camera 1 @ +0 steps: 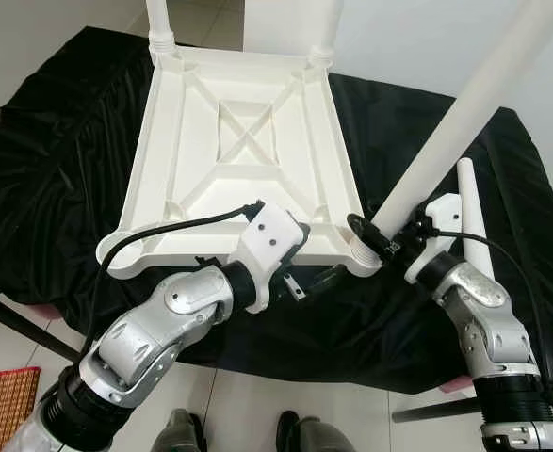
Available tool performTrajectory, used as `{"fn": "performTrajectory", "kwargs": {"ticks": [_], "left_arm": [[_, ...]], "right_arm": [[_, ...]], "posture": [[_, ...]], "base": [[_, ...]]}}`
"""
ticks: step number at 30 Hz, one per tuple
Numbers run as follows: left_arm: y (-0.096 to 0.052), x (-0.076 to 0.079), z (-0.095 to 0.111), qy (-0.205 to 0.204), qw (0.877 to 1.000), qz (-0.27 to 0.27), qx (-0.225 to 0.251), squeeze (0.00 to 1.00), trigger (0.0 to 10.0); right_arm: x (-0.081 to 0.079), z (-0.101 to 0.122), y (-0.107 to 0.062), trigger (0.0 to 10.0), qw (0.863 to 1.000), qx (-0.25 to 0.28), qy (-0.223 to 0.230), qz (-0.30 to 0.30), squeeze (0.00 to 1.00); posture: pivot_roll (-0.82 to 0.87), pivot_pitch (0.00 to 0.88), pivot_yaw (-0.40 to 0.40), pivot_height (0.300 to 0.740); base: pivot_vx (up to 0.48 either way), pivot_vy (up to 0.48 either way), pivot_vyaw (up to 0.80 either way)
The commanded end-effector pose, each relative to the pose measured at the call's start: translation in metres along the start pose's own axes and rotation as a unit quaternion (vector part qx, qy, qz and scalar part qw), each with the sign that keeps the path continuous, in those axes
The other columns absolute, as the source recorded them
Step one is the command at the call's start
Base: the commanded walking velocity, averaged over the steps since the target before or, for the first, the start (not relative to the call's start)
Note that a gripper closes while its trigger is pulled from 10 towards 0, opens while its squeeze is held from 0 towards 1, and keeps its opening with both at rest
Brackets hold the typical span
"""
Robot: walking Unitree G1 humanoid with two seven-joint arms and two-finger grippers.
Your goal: Building children table
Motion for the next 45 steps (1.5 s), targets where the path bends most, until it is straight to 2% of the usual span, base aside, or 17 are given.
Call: {"fn": "performTrajectory", "kwargs": {"ticks": [1, 7, 13, 19, 26, 27, 29, 30, 31, 33, 34, 36, 38, 39, 41, 42, 45], "left_arm": [[0.0, 0.013, 0.001, 0.001, 0.998, -0.066, 0.007, 0.0, 10.0], [0.001, 0.013, 0.001, 0.001, 0.998, -0.069, 0.006, 0.0, 10.0], [0.001, 0.015, 0.0, 0.001, 0.997, -0.073, 0.005, 0.0, 10.0], [-0.001, 0.015, -0.004, 0.0, 0.997, -0.072, 0.0, 0.0, 10.0], [-0.002, 0.015, -0.004, 0.0, 0.997, -0.071, -0.001, 0.0, 10.0], [-0.002, 0.014, -0.005, 0.0, 0.997, -0.071, -0.001, 0.0, 10.0], [-0.002, 0.014, -0.005, 0.0, 0.997, -0.071, -0.001, 0.0, 10.0], [-0.002, 0.014, -0.005, 0.0, 0.998, -0.069, -0.002, 0.0, 10.0], [-0.002, 0.014, -0.005, 0.0, 0.998, -0.069, -0.002, 0.0, 10.0], [-0.003, 0.013, -0.006, 0.0, 0.998, -0.066, -0.003, 0.0, 10.0], [-0.003, 0.013, -0.006, 0.0, 0.998, -0.066, -0.003, 0.0, 10.0], [-0.003, 0.012, -0.006, -0.001, 0.998, -0.064, -0.003, 0.0, 10.0], [-0.003, 0.012, -0.006, -0.001, 0.998, -0.064, -0.003, 0.0, 10.0], [-0.003, 0.011, -0.006, 0.0, 0.998, -0.063, -0.003, 0.0, 10.0], [-0.003, 0.011, -0.006, 0.0, 0.998, -0.063, -0.003, 0.0, 10.0], [-0.004, 0.011, -0.006, 0.0, 0.998, -0.062, -0.003, 0.0, 10.0], [-0.004, 0.01, -0.006, -0.001, 0.998, -0.06, -0.001, 0.0, 10.0]], "right_arm": [[-0.001, -0.015, -0.003, 10.0, 0.999, -0.032, 0.027, -0.014, 0.0], [-0.006, -0.011, 0.0, 10.0, 0.999, -0.027, 0.024, -0.036, 0.0], [-0.006, -0.012, 0.001, 10.0, 0.995, -0.028, 0.009, -0.091, 0.0], [-0.009, -0.014, 0.0, 10.0, 0.987, -0.018, 0.011, -0.159, 0.0], [-0.011, -0.012, 0.0, 10.0, 0.979, -0.007, 0.017, -0.201, 0.0], [-0.011, -0.011, -0.001, 10.0, 0.973, -0.001, 0.022, -0.229, 0.0], [-0.011, -0.011, -0.001, 10.0, 0.973, -0.001, 0.022, -0.229, 0.0], [-0.011, -0.011, -0.003, 10.0, 0.962, 0.005, 0.025, -0.272, 0.0], [-0.011, -0.011, -0.003, 10.0, 0.962, 0.005, 0.025, -0.272, 0.0], [-0.011, -0.016, -0.008, 10.0, 0.933, 0.005, 0.03, -0.358, 0.0], [-0.011, -0.016, -0.008, 10.0, 0.933, 0.005, 0.03, -0.358, 0.0], [-0.009, -0.021, -0.014, 10.0, 0.902, -0.004, 0.023, -0.431, 0.0], [-0.009, -0.021, -0.014, 10.0, 0.902, -0.004, 0.023, -0.431, 0.0], [-0.008, -0.023, -0.017, 10.0, 0.887, -0.008, 0.021, -0.461, 0.0], [-0.008, -0.023, -0.017, 10.0, 0.887, -0.008, 0.021, -0.461, 0.0], [-0.011, -0.022, -0.015, 10.0, 0.881, -0.007, 0.018, -0.473, 0.0], [-0.016, -0.021, -0.009, 10.0, 0.885, -0.002, 0.02, -0.466, 0.0]], "posture": [[0.08, 0.144, -0.078, 0.74], [0.07, 0.139, -0.079, 0.74], [0.07, 0.135, -0.082, 0.74], [0.07, 0.132, -0.085, 0.74], [0.07, 0.137, -0.088, 0.74], [0.07, 0.138, -0.089, 0.74], [0.07, 0.138, -0.089, 0.74], [0.07, 0.142, -0.091, 0.74], [0.07, 0.142, -0.091, 0.74], [0.08, 0.145, -0.089, 0.74], [0.08, 0.145, -0.089, 0.74], [0.08, 0.146, -0.086, 0.74], [0.08, 0.146, -0.086, 0.74], [0.08, 0.146, -0.086, 0.74], [0.08, 0.146, -0.086, 0.74], [0.08, 0.146, -0.084, 0.74], [0.08, 0.146, -0.084, 0.74]], "base": [[0.0, 0.0, 0.0], [0.0, 0.0, 0.0], [0.0, 0.0, 0.0], [0.0, 0.0, 0.0], [0.0, 0.0, 0.0], [0.0, 0.0, 0.0], [0.0, 0.0, 0.0], [0.0, 0.0, 0.0], [0.0, 0.0, 0.0], [0.0, 0.0, 0.0], [0.0, 0.0, 0.0], [0.0, 0.0, 0.0], [0.0, 0.0, 0.0], [0.0, 0.0, 0.0], [0.0, 0.0, 0.0], [0.0, 0.0, 0.0], [0.0, 0.0, 0.0]]}}
Point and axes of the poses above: a point about 5 cm out from each wrist's last joint towards the gripper, its own y axis pointing out of the wrist towards the gripper, its own z axis along the axis of the wrist's last joint, x = y × z, the point moved 2 cm from there along y, pointing out of the wrist towards the gripper, and after that the axes turned 3 degrees about y, right-handed, at the moved point
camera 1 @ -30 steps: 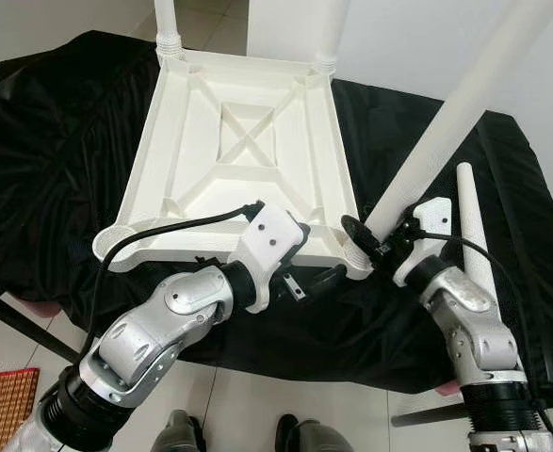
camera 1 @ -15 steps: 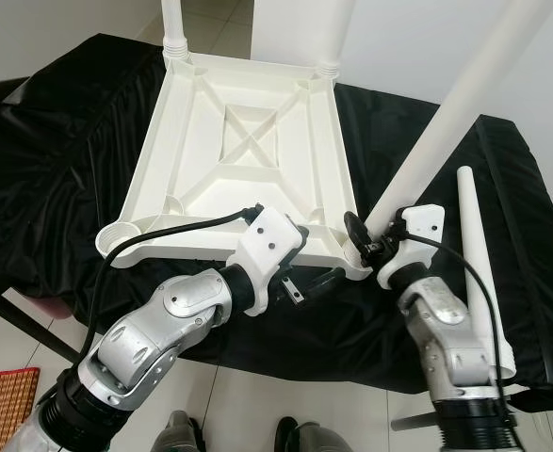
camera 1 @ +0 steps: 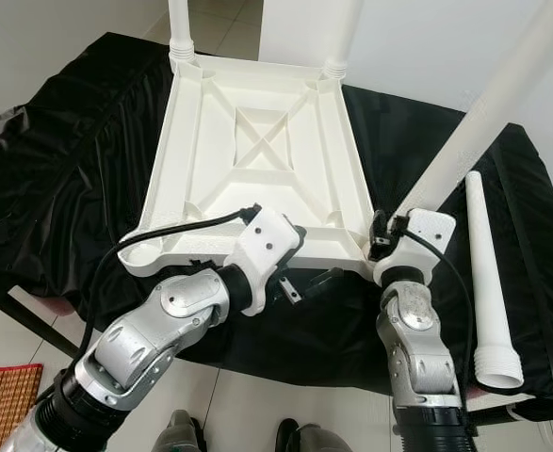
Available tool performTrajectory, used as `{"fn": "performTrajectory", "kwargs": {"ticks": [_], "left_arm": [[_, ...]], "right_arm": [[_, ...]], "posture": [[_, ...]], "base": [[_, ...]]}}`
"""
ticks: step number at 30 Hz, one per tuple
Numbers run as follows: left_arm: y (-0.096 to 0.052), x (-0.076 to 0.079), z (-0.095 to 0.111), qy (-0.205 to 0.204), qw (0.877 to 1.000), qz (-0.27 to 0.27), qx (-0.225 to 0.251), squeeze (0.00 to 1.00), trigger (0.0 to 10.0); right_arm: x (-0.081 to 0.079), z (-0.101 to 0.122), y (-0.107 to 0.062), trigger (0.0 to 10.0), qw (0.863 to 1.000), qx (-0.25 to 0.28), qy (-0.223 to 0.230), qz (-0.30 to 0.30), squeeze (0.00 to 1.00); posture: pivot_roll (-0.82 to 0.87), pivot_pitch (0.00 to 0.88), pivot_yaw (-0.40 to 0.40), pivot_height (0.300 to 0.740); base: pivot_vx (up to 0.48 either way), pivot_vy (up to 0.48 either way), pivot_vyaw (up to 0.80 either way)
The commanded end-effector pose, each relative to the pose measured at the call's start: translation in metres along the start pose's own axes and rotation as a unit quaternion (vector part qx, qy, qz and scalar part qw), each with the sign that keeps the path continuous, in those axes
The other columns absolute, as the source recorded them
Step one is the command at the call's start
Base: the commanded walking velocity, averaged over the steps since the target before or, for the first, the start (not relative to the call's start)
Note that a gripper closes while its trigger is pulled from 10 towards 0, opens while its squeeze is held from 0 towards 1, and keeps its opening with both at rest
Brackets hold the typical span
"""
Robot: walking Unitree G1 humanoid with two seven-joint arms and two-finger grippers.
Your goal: Building children table
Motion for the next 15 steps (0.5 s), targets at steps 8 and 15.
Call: {"fn": "performTrajectory", "kwargs": {"ticks": [8, 15], "left_arm": [[-0.0003, 0.0113, -0.0015, -0.003, 0.998, -0.064, 0.005, 0.0, 10.0], [-0.0003, 0.0121, -0.0011, -0.004, 0.998, -0.064, 0.006, 0.0, 10.0]], "right_arm": [[0.0091, -0.0114, -0.0019, 10.0, 1.0, -0.022, -0.014, -0.009, 1.0], [0.0048, -0.0061, -0.0011, 10.0, 0.996, -0.017, 0.004, 0.084, 0.89]], "posture": [[0.07, 0.152, -0.083, 0.74], [0.06, 0.154, -0.084, 0.74]], "base": [[0.0, 0.0, 0.0], [0.0, 0.0, 0.0]]}}
Point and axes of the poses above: a point about 5 cm out from each wrist's last joint towards the gripper, its own y axis pointing out of the wrist towards the gripper, its own z axis along the axis of the wrist's last joint, x = y × z, the point moved 2 cm from there along y, pointing out of the wrist towards the gripper, and after that the axes turned 3 degrees about y, right-handed, at the moved point
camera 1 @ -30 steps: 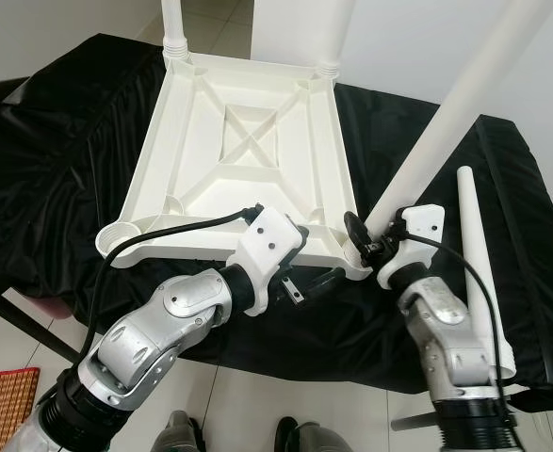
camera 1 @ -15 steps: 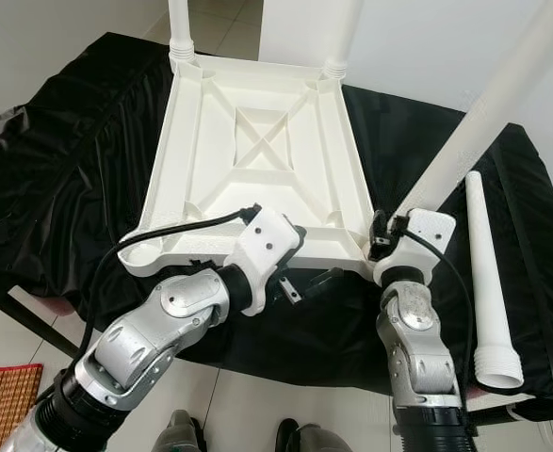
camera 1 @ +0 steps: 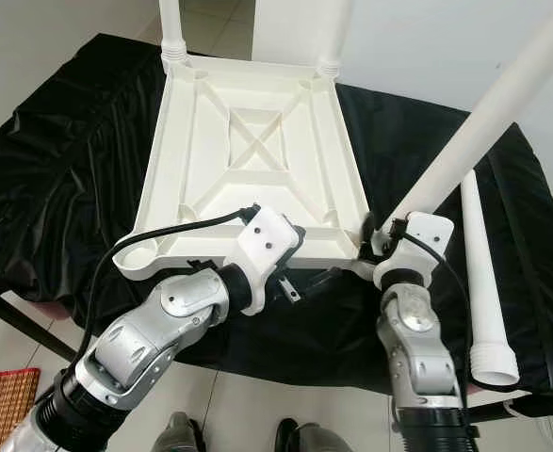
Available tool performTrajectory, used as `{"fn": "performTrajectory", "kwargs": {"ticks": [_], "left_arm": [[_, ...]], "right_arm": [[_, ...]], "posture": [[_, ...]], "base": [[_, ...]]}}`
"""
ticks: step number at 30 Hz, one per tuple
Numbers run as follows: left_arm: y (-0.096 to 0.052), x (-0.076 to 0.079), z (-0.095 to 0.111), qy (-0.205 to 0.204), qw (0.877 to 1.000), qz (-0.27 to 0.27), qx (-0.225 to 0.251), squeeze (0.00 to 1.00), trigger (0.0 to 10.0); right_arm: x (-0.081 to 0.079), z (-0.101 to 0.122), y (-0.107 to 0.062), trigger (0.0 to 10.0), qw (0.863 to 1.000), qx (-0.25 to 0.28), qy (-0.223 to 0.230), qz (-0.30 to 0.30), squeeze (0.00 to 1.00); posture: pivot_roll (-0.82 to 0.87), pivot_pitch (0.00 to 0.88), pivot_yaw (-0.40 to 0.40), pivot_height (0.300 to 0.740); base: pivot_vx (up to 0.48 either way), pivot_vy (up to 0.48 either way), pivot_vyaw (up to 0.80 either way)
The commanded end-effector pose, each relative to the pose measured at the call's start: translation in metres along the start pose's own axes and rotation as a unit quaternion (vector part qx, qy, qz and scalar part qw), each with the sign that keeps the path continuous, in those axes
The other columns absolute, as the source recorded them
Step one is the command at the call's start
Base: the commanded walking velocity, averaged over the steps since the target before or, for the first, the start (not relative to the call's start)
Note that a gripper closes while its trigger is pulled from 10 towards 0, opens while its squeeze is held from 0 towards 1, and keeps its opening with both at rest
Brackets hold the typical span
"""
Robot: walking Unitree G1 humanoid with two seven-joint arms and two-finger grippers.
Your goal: Building children table
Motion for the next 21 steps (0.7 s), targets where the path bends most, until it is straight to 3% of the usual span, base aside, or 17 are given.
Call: {"fn": "performTrajectory", "kwargs": {"ticks": [1, 8, 15, 19, 20, 21], "left_arm": [[-0.0004, 0.0124, -0.0005, -0.004, 0.998, -0.064, 0.007, 0.0, 10.0], [-0.0004, 0.0127, -0.0006, -0.004, 0.998, -0.065, 0.006, 0.0, 10.0], [0.0015, 0.0116, -0.0004, -0.002, 0.998, -0.067, 0.008, 0.0, 10.0], [0.0019, 0.0111, 0.0001, 0.0, 0.998, -0.066, 0.009, 0.0, 10.0], [0.0021, 0.0109, 0.0006, 0.001, 0.998, -0.065, 0.01, 0.0, 10.0], [0.0021, 0.0109, 0.0007, 0.001, 0.998, -0.065, 0.01, 0.0, 10.0]], "right_arm": [[0.0026, -0.0009, -0.002, 10.0, 0.999, -0.004, 0.007, 0.038, 0.0], [0.0038, 0.0021, -0.0011, 10.0, 0.989, -0.012, 0.008, 0.148, 0.0], [0.0018, 0.0088, 0.0017, 10.0, 0.952, -0.008, -0.007, 0.304, 0.0], [0.0035, 0.0079, 0.0037, 10.0, 0.945, -0.015, -0.008, 0.326, 0.0], [0.0063, 0.0064, 0.0056, 4.3, 0.94, -0.023, -0.018, 0.339, 0.0], [0.0073, 0.0062, 0.0059, 4.3, 0.939, -0.025, -0.02, 0.344, 0.0]], "posture": [[0.06, 0.155, -0.084, 0.74], [0.06, 0.158, -0.083, 0.74], [0.06, 0.142, -0.085, 0.74], [0.06, 0.136, -0.085, 0.74], [0.06, 0.136, -0.085, 0.74], [0.06, 0.136, -0.085, 0.74]], "base": [[0.0, 0.0, 0.0], [0.0, 0.0, 0.0], [0.0, 0.0, 0.0], [0.0, 0.0, 0.0], [0.0, 0.0, 0.0], [0.0, 0.0, 0.0]]}}
Point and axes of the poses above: a point about 5 cm out from each wrist's last joint towards the gripper, its own y axis pointing out of the wrist towards the gripper, its own z axis along the axis of the wrist's last joint, x = y × z, the point moved 2 cm from there along y, pointing out of the wrist towards the gripper, and after that the axes turned 3 degrees about y, right-handed, at the moved point
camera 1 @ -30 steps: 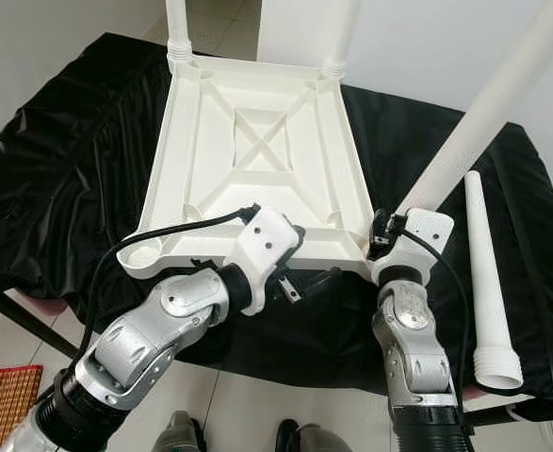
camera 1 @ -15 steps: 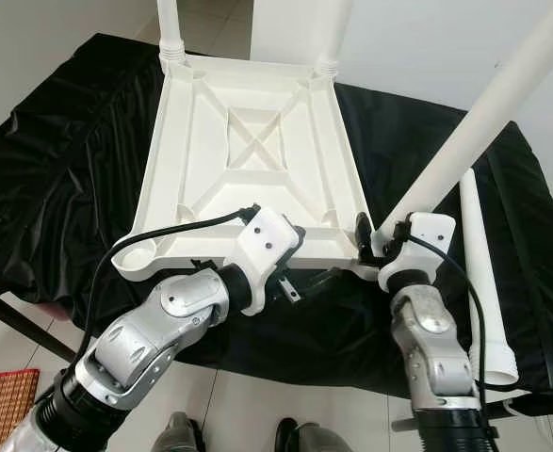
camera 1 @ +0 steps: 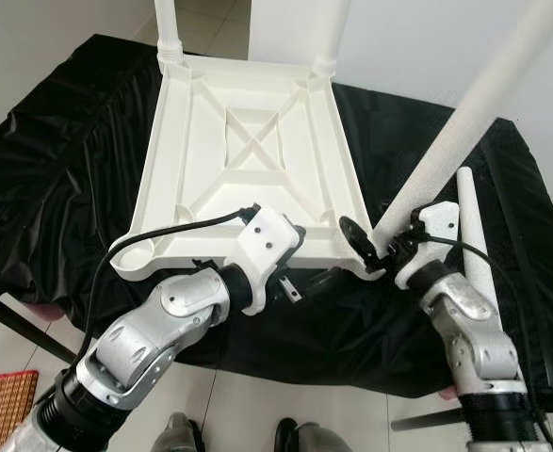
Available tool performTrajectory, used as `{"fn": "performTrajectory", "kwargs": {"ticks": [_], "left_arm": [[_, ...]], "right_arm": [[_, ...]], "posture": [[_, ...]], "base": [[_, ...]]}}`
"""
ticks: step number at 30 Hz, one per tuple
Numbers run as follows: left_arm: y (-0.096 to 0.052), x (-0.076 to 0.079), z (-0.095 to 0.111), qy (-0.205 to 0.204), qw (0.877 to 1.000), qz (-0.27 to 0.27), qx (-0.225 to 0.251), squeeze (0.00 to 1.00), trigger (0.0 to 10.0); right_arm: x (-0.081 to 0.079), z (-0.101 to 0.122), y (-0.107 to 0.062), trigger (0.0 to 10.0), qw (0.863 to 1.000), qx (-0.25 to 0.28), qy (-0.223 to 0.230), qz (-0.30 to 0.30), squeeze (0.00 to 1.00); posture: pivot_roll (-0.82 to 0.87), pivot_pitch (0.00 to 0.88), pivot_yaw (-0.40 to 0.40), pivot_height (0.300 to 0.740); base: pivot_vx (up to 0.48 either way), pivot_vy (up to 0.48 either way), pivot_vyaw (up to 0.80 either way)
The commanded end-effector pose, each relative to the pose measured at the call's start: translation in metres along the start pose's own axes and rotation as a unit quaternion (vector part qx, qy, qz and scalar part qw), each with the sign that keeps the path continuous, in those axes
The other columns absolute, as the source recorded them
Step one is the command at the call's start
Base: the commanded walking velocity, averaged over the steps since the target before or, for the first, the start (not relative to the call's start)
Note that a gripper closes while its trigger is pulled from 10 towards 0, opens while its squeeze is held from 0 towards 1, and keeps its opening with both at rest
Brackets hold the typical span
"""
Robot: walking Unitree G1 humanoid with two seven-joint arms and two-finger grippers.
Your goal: Building children table
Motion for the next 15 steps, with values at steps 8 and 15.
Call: {"fn": "performTrajectory", "kwargs": {"ticks": [8, 15], "left_arm": [[-0.001, 0.008, 0.0, 0.004, 0.998, -0.062, 0.002, 0.0, 10.0], [-0.001, 0.009, -0.001, 0.003, 0.998, -0.065, 0.003, 0.0, 10.0]], "right_arm": [[0.007, -0.017, -0.01, 0.0, 0.999, -0.043, -0.001, 0.033, 0.0], [0.014, -0.02, -0.013, 7.1, 0.999, -0.039, 0.004, -0.013, 0.0]], "posture": [[0.07, 0.127, -0.084, 0.74], [0.06, 0.123, -0.08, 0.74]], "base": [[0.0, 0.0, 0.0], [0.0, 0.0, 0.0]]}}
Point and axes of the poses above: a point about 5 cm out from each wrist's last joint towards the gripper, its own y axis pointing out of the wrist towards the gripper, its own z axis along the axis of the wrist's last joint, x = y × z, the point moved 2 cm from there along y, pointing out of the wrist towards the gripper, and after that the axes turned 3 degrees about y, right-handed, at the moved point
